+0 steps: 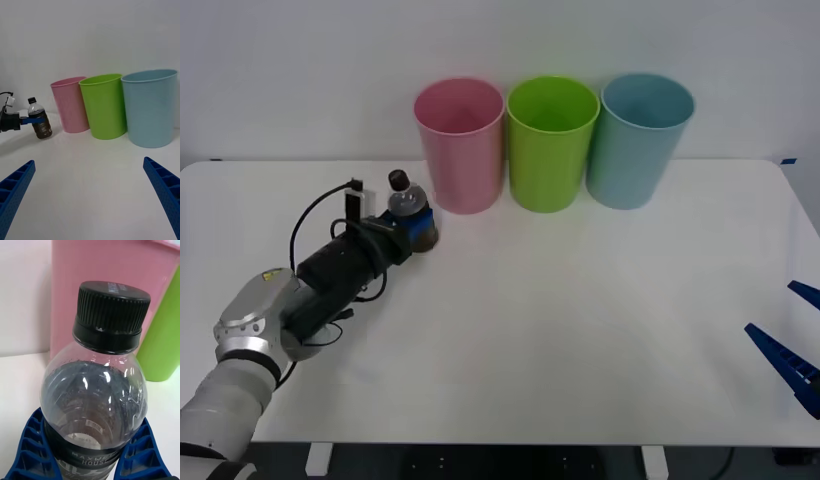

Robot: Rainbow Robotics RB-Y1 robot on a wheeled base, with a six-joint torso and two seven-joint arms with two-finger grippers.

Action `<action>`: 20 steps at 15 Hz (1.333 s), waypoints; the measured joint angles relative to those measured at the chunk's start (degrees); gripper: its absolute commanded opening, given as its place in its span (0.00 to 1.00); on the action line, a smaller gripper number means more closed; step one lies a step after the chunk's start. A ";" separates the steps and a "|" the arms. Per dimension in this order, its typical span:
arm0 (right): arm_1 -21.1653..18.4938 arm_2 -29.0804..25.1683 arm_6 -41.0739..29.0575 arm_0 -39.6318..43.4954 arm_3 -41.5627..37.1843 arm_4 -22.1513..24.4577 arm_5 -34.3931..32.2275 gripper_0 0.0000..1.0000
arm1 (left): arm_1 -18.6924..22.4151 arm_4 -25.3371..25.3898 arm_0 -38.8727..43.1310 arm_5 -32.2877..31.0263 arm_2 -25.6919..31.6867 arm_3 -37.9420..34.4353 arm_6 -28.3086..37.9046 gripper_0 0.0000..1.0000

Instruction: Grasp the object on the table and drop it into the matching bin: aluminum can to the light blue bin, PET bottle to the pink bin.

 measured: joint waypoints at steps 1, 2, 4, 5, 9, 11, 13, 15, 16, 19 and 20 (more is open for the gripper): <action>0.00 0.00 0.00 0.00 0.00 0.00 0.00 1.00 | 0.94 0.80 0.43 -1.18 -0.02 -0.06 -0.13 0.00; 0.00 0.00 0.00 0.00 0.00 0.00 0.00 1.00 | 2.06 1.35 1.01 -2.33 -0.01 -0.43 -0.06 0.00; 0.00 0.00 0.00 0.00 0.00 0.00 0.00 1.00 | 4.47 2.74 3.24 -3.66 -0.11 -3.10 0.37 0.00; 0.00 0.00 0.00 0.00 0.00 0.00 0.00 1.00 | 5.44 3.63 4.70 -3.83 -0.24 -5.30 0.71 0.00; 0.00 0.00 0.00 0.00 0.00 0.00 0.00 1.00 | 8.28 6.93 9.84 -3.66 -0.32 -14.20 2.78 0.00; 0.00 0.00 0.00 0.00 0.00 0.00 0.00 1.00 | 9.85 7.62 11.42 -2.95 -0.22 -18.96 6.92 0.00; 0.00 0.00 0.00 0.00 0.00 0.00 0.00 1.00 | 11.59 7.72 11.81 -2.31 -0.09 -22.82 11.77 0.00; 0.00 0.00 0.00 0.00 0.00 0.00 0.00 1.00 | 12.87 7.73 11.84 -1.83 0.31 -26.00 16.13 0.00; 0.00 0.00 0.00 0.00 0.00 0.00 0.00 1.00 | 13.38 7.73 11.84 -1.47 0.73 -27.83 18.66 0.00; 0.00 0.00 0.00 0.00 0.00 0.00 0.00 1.00 | 14.94 7.72 11.73 -0.60 1.91 -32.38 24.83 0.00; 0.00 0.00 0.00 0.00 0.00 0.00 0.00 1.00 | 15.30 7.47 11.52 -0.19 2.38 -33.65 26.73 0.00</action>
